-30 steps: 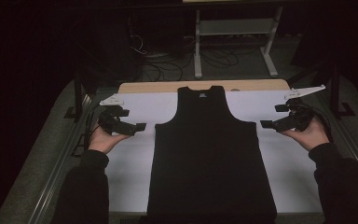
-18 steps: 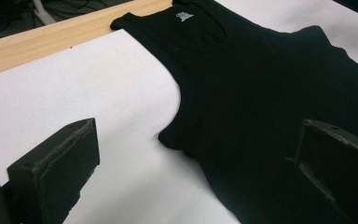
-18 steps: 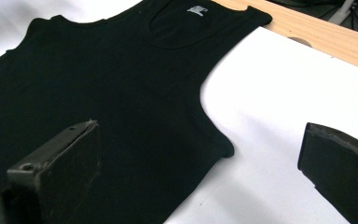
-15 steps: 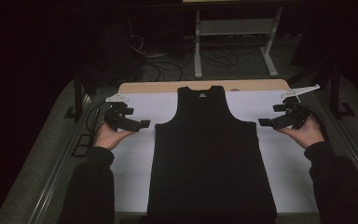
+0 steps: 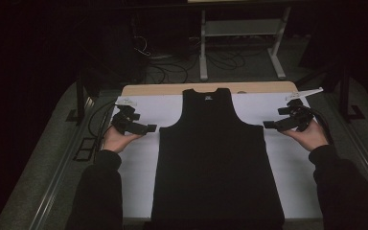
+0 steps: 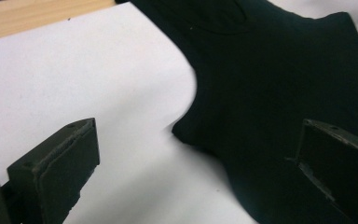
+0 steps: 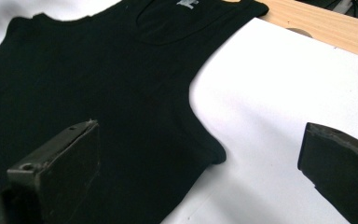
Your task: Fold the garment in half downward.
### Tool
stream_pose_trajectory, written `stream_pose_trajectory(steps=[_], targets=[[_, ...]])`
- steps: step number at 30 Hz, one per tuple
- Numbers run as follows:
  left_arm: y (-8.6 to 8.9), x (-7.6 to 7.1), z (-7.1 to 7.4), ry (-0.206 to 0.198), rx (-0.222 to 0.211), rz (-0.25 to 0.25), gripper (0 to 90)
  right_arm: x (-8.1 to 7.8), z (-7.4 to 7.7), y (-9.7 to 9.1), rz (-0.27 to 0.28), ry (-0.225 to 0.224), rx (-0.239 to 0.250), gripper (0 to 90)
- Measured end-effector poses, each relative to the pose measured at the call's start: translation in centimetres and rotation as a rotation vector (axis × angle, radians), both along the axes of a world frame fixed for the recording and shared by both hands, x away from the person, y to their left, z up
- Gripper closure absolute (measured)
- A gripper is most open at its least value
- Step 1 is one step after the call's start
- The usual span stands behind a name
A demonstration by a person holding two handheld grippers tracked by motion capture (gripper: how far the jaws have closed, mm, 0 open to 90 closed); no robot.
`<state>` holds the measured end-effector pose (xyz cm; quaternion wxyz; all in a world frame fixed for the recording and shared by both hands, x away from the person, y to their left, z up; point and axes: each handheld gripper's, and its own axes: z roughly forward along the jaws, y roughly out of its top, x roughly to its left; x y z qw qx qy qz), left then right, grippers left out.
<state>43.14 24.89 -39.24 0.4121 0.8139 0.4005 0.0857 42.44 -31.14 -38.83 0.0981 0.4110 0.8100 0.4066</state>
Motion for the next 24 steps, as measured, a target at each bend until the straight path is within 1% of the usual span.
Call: stream_pose_trajectory(steps=[1,7,11,13,17,20,24], targets=[[0.0,0.1,-0.1,0.001,0.003,-0.001,0.0,0.1,-0.1,0.0,-0.003,0.002,0.004,0.0],[0.0,0.6,-0.9,0.013,-0.02,0.012,0.0,0.7,-1.0,0.0,-0.009,0.02,-0.001,0.0],[0.0,1.0,-1.4,0.016,-0.027,0.031,0.0,1.1,-1.6,0.0,-0.015,0.034,0.004,0.0],[0.0,1.2,-1.6,0.019,-0.039,0.04,0.0,1.3,-1.9,0.0,-0.02,0.04,0.006,0.0],[0.0,1.4,-1.8,0.015,-0.039,0.045,0.0,1.6,-2.4,-0.2,-0.031,0.052,0.005,0.0],[0.1,1.5,-2.0,0.02,-0.033,0.048,0.0,1.8,-2.7,-0.3,-0.038,0.056,0.002,0.0],[0.0,1.7,-2.4,0.028,-0.035,0.049,0.0,2.1,-3.1,-0.3,-0.047,0.059,-0.003,0.0]])
